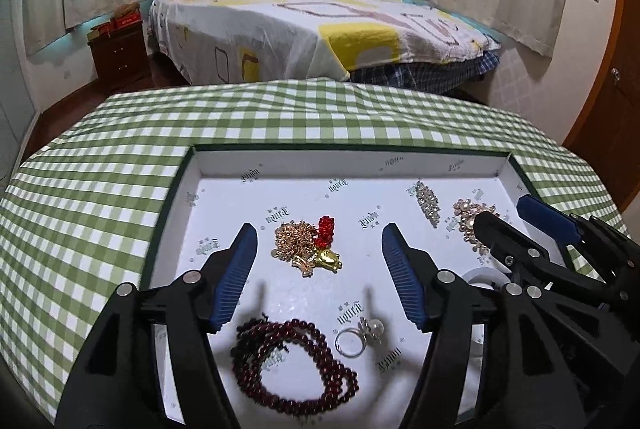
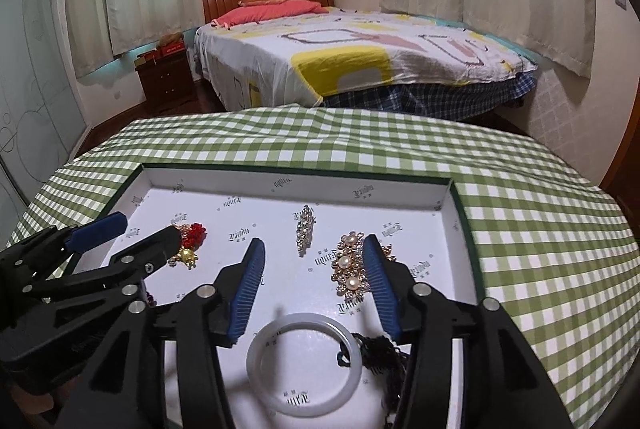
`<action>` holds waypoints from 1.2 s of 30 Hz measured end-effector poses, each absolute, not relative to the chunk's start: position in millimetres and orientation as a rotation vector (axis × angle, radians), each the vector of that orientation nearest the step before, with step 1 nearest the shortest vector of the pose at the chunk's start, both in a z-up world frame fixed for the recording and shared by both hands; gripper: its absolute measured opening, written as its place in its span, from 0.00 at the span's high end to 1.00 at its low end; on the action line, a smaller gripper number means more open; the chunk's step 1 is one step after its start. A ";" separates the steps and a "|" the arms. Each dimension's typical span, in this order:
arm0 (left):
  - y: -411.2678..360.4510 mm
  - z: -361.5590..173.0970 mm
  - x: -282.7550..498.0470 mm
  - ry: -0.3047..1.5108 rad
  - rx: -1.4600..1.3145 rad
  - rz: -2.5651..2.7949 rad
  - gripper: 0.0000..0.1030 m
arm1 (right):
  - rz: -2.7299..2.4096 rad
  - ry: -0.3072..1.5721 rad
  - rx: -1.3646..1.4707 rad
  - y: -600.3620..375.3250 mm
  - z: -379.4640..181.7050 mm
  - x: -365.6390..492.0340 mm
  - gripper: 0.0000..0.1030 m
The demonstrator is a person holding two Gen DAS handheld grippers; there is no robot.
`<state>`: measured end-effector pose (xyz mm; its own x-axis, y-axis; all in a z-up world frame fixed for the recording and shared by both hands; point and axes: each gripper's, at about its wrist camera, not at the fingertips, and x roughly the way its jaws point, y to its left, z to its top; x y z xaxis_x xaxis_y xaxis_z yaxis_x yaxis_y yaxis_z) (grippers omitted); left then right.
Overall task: Organize jewelry
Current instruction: 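Withdraw both tools from the box back over the table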
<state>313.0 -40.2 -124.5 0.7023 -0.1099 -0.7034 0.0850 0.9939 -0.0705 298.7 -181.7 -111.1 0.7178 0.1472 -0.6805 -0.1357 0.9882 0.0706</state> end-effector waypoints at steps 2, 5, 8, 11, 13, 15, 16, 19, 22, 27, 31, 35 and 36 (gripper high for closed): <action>-39.5 -119.8 305.2 0.770 -0.034 -0.105 0.37 | 0.155 0.744 0.009 -181.7 -107.0 293.9 0.49; -38.3 -112.5 294.9 0.746 -0.036 -0.101 0.35 | 0.150 0.727 -0.005 -181.4 -100.4 284.0 0.47; -36.0 -104.2 282.8 0.721 -0.045 -0.096 0.31 | 0.142 0.716 -0.012 -183.2 -95.0 274.8 0.45; -34.1 -96.0 270.9 0.694 -0.042 -0.091 0.31 | 0.136 0.709 -0.004 -186.1 -91.5 264.7 0.44; -34.4 -91.4 262.9 0.675 -0.034 -0.087 0.29 | 0.130 0.705 -0.003 -187.9 -89.4 256.6 0.44; -34.1 -86.1 252.9 0.653 -0.028 -0.083 0.27 | 0.126 0.701 0.000 -189.6 -87.9 249.1 0.44; -33.9 -83.8 247.5 0.643 -0.025 -0.081 0.27 | 0.124 0.700 0.001 -190.3 -87.2 246.1 0.44; -32.3 -78.9 233.0 0.622 -0.021 -0.078 0.26 | 0.116 0.693 0.005 -193.7 -84.2 235.3 0.42; -28.6 -74.5 220.2 0.611 -0.025 -0.072 0.26 | 0.107 0.682 0.013 -197.9 -80.6 223.6 0.40; -23.8 -70.4 203.0 0.597 -0.034 -0.061 0.26 | 0.093 0.668 0.007 -204.1 -75.8 204.2 0.40; -22.8 -70.0 187.3 0.588 -0.036 -0.060 0.26 | 0.070 0.663 0.004 -212.1 -75.5 190.2 0.40; -21.9 -73.9 173.8 0.585 -0.040 -0.063 0.26 | 0.048 0.673 0.014 -221.2 -82.6 175.9 0.40; -22.1 -75.8 170.3 0.586 -0.039 -0.064 0.26 | 0.039 0.680 0.015 -224.1 -86.8 171.5 0.40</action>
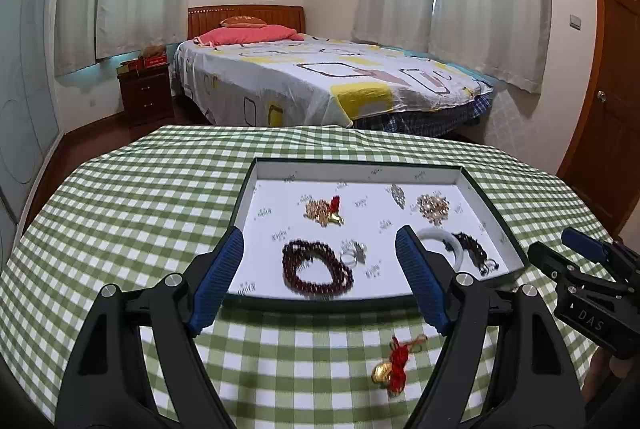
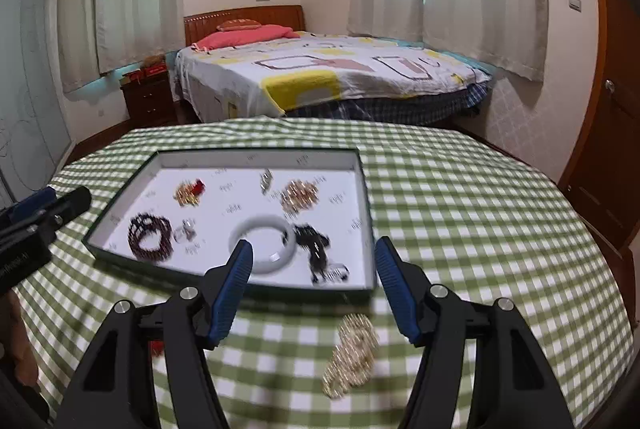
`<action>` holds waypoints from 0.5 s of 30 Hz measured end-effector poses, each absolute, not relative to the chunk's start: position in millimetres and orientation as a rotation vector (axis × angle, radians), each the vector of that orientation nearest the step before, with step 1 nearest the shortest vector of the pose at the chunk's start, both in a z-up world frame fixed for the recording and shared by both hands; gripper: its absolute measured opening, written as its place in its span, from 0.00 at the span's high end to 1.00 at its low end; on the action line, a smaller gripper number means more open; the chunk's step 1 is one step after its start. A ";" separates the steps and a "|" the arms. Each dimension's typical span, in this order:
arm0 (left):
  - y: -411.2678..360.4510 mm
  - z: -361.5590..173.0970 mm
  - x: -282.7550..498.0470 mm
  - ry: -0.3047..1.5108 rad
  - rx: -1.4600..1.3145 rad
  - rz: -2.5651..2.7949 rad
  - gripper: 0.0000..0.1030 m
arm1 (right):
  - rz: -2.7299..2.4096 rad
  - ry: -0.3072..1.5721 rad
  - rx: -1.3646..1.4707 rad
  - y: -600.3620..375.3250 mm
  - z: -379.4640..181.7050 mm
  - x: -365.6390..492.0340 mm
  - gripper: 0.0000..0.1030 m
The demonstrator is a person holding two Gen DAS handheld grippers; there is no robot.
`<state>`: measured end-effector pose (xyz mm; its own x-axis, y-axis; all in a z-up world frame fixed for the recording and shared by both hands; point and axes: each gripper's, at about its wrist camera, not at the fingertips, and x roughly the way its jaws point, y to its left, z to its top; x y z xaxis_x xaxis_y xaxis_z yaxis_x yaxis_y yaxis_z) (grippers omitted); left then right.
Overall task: Organize jewelry
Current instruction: 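Withdraw both tools from the box back over the table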
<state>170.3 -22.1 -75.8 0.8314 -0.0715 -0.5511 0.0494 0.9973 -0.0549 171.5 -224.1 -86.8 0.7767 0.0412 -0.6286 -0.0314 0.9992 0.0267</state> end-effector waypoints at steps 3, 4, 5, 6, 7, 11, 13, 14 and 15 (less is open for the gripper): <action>-22.3 -83.3 162.3 0.596 -0.030 -0.062 0.26 | 0.024 0.700 0.015 -230.3 -97.2 162.1 0.40; -22.3 -87.6 159.0 0.604 -0.029 -0.060 0.26 | 0.020 0.708 0.015 -232.2 -101.1 158.9 0.40; -22.4 -91.0 156.5 0.611 -0.029 -0.060 0.26 | 0.015 0.715 0.016 -234.1 -105.0 156.2 0.40; -22.5 -95.1 154.5 0.620 -0.029 -0.060 0.26 | 0.010 0.727 0.020 -236.1 -110.5 152.9 0.40; -23.0 -99.7 153.0 0.630 -0.028 -0.060 0.26 | 0.007 0.737 0.024 -237.8 -115.5 150.9 0.40; -23.5 -113.1 149.1 0.663 -0.018 -0.061 0.26 | -0.001 0.772 0.031 -241.0 -131.2 147.5 0.40; -24.5 -117.0 148.7 0.674 -0.017 -0.063 0.26 | -0.006 0.784 0.037 -243.1 -137.6 148.7 0.40; -24.9 -118.3 148.7 0.675 -0.016 -0.063 0.26 | -0.007 0.788 0.043 -244.1 -139.6 150.1 0.40; -24.9 -119.2 149.0 0.677 -0.016 -0.062 0.26 | -0.010 0.790 0.045 -245.7 -140.4 150.7 0.40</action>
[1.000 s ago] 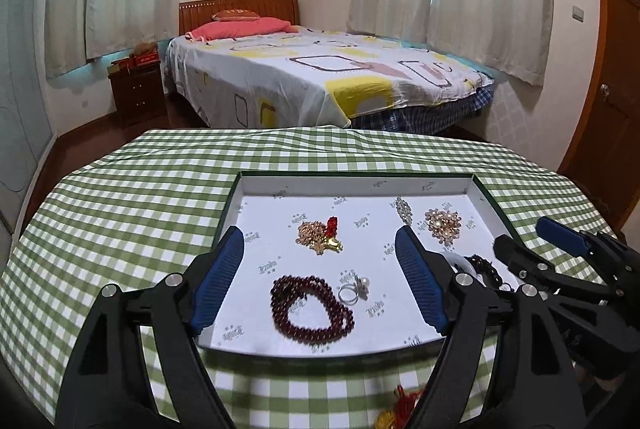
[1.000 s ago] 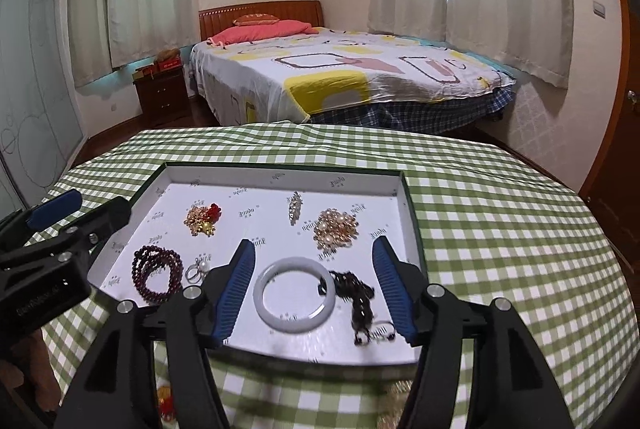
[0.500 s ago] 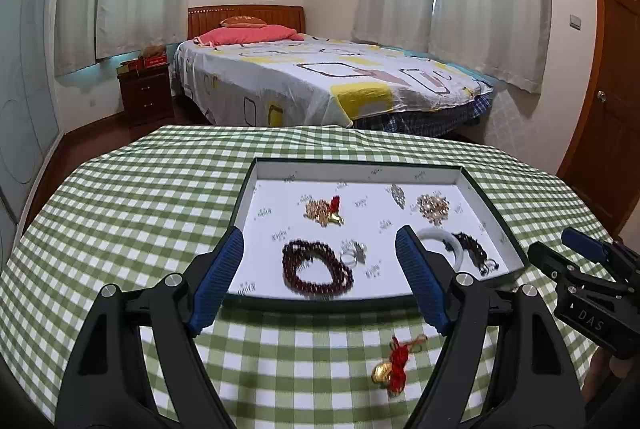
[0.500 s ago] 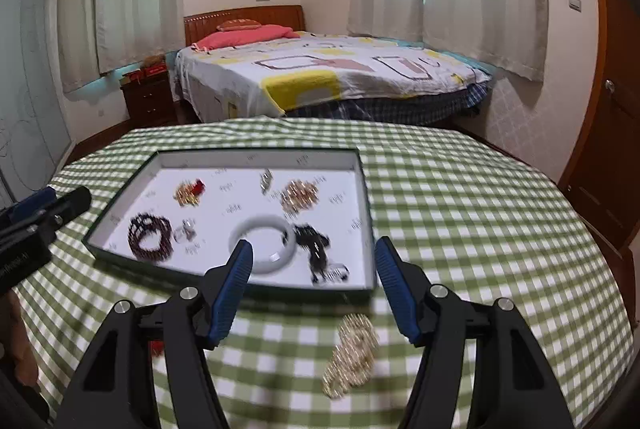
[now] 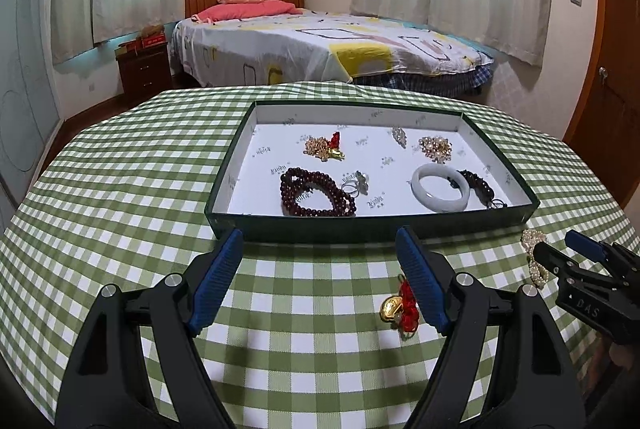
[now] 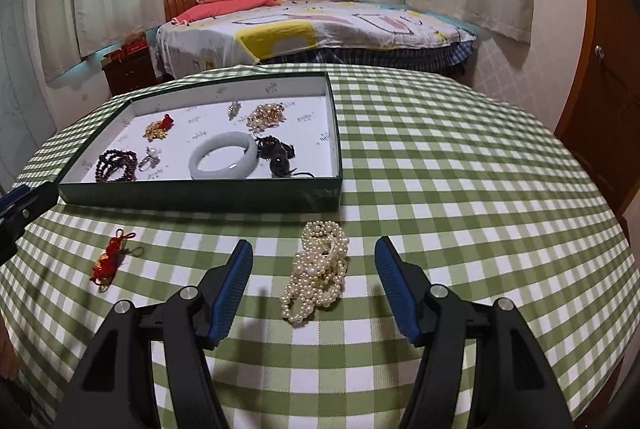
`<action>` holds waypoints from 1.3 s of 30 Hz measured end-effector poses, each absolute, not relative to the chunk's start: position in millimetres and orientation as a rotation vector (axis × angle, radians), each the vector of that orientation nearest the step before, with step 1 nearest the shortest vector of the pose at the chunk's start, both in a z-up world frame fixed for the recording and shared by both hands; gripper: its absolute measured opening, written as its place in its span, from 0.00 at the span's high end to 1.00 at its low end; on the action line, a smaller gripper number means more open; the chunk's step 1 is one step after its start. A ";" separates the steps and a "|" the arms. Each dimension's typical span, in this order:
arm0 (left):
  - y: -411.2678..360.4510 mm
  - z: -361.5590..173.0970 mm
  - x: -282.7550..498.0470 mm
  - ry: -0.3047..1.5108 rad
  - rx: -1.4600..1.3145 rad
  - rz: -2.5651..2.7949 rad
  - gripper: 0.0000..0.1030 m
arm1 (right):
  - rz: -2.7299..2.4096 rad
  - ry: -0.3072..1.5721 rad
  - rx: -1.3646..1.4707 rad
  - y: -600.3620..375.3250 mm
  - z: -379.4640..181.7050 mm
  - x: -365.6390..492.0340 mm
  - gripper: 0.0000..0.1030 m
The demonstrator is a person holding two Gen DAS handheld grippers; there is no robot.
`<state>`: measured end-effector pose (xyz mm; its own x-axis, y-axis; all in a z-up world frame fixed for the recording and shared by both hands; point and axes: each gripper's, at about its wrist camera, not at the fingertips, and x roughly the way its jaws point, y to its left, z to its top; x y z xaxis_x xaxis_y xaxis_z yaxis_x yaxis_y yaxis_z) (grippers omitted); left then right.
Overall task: Organize jewelry
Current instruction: 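Withdraw both tools from the box back over the table, then grasp the pearl strand with the right gripper while the left grasps the red tassel with gold coin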
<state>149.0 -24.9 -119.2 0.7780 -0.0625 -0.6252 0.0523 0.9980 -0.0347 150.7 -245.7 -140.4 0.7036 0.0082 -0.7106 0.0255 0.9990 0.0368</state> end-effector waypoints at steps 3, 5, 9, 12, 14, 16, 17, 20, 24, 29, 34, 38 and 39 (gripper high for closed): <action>-24.9 -120.8 150.8 0.681 -0.019 -0.061 0.26 | -0.024 0.809 0.051 -248.8 -145.2 156.6 0.40; -24.5 -123.4 151.7 0.688 -0.020 -0.060 0.26 | -0.030 0.828 0.061 -250.8 -148.2 161.1 0.40; -23.9 -128.4 153.6 0.706 -0.027 -0.061 0.26 | -0.026 0.885 0.079 -253.7 -155.4 167.7 0.40; -25.2 -131.3 154.8 0.715 -0.029 -0.066 0.26 | -0.020 0.896 0.073 -252.4 -157.5 167.2 0.44; -27.3 -132.8 154.3 0.718 -0.025 -0.069 0.26 | -0.020 0.894 0.052 -249.6 -157.6 165.7 0.51; -28.7 -133.7 153.5 0.722 -0.023 -0.074 0.26 | 0.000 0.888 0.046 -245.6 -156.6 163.3 0.63; -29.7 -134.4 153.0 0.724 -0.023 -0.077 0.26 | 0.008 0.887 0.048 -244.4 -156.3 162.9 0.72; -33.1 -136.0 151.6 0.733 -0.019 -0.088 0.26 | 0.040 0.889 0.049 -238.6 -155.7 160.5 0.76; -39.1 -137.3 151.4 0.738 -0.011 -0.107 0.26 | 0.074 0.884 0.061 -232.6 -154.9 156.1 0.78; -51.4 -143.1 155.7 0.760 0.012 -0.133 0.26 | 0.109 0.868 0.066 -224.2 -150.2 152.0 0.78; -64.8 -151.8 162.9 0.799 0.046 -0.157 0.32 | 0.128 0.860 0.075 -221.2 -148.5 151.5 0.78; -70.8 -157.5 170.5 0.841 0.056 -0.180 0.53 | 0.135 0.864 0.085 -222.0 -150.7 151.4 0.78; -71.8 -159.1 172.1 0.851 0.058 -0.186 0.55 | 0.137 0.866 0.087 -221.9 -151.6 151.6 0.78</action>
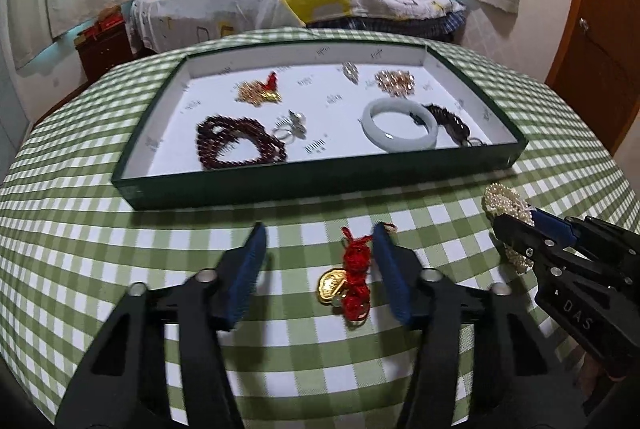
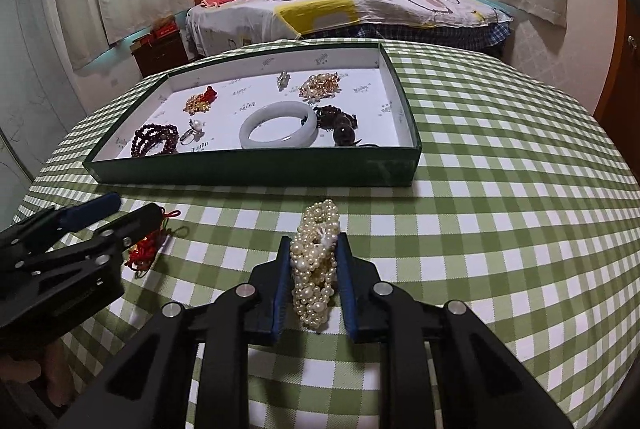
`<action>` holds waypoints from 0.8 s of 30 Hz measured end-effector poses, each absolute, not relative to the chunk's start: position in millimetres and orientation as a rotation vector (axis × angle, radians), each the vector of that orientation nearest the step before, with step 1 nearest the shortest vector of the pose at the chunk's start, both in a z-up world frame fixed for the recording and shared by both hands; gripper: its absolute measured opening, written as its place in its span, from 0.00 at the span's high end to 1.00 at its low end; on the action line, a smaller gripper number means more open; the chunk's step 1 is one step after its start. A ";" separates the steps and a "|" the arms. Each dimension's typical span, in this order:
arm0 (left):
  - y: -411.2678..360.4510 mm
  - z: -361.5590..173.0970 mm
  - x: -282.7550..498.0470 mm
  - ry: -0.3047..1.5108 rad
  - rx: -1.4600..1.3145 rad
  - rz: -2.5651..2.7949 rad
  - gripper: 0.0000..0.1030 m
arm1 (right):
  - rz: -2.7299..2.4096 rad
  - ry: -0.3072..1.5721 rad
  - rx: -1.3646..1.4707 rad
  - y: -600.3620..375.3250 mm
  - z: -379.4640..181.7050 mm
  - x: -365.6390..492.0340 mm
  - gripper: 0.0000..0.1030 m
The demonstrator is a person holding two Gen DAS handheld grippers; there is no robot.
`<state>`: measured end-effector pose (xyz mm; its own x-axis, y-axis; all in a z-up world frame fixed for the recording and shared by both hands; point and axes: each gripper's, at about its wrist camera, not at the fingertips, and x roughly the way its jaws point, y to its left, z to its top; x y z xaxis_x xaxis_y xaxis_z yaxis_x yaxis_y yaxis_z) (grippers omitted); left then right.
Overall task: Organize jewelry
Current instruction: 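Grasp the pearl strand with the right gripper while the left grasps the red tassel with gold coin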
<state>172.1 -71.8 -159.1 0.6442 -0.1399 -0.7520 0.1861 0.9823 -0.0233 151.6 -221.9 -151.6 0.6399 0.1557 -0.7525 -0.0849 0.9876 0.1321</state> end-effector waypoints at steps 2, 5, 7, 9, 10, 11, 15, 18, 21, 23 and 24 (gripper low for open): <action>-73.5 -161.9 174.6 0.872 0.057 -0.202 0.62 | 0.139 0.868 0.091 -221.5 -152.6 152.3 0.78; -74.5 -164.9 176.7 0.891 0.052 -0.222 0.73 | 0.141 0.871 0.095 -221.8 -153.5 153.3 0.78; -74.1 -166.5 178.0 0.899 0.043 -0.227 0.75 | 0.142 0.873 0.097 -221.4 -154.7 154.0 0.78; -72.9 -166.1 177.6 0.897 0.037 -0.224 0.75 | 0.142 0.872 0.097 -221.2 -154.8 154.1 0.78; -72.9 -165.7 176.9 0.894 0.037 -0.224 0.75 | 0.142 0.872 0.098 -221.0 -154.8 154.1 0.78; -72.8 -165.5 176.4 0.891 0.037 -0.226 0.75 | 0.142 0.872 0.097 -220.7 -154.9 154.1 0.78; -71.1 -161.0 170.3 0.867 0.030 -0.224 0.52 | 0.142 0.872 0.096 -220.8 -154.6 153.7 0.78; -70.8 -160.9 170.0 0.871 0.030 -0.226 0.51 | 0.142 0.871 0.095 -220.4 -154.6 153.7 0.78; -70.9 -164.5 172.9 0.893 0.029 -0.230 0.56 | 0.142 0.871 0.095 -220.3 -154.6 153.6 0.78; -70.3 -166.1 174.4 0.903 0.023 -0.229 0.66 | 0.141 0.871 0.095 -220.3 -154.6 153.6 0.78; -69.7 -165.9 174.7 0.902 0.021 -0.228 0.68 | 0.141 0.871 0.094 -220.2 -154.6 153.5 0.78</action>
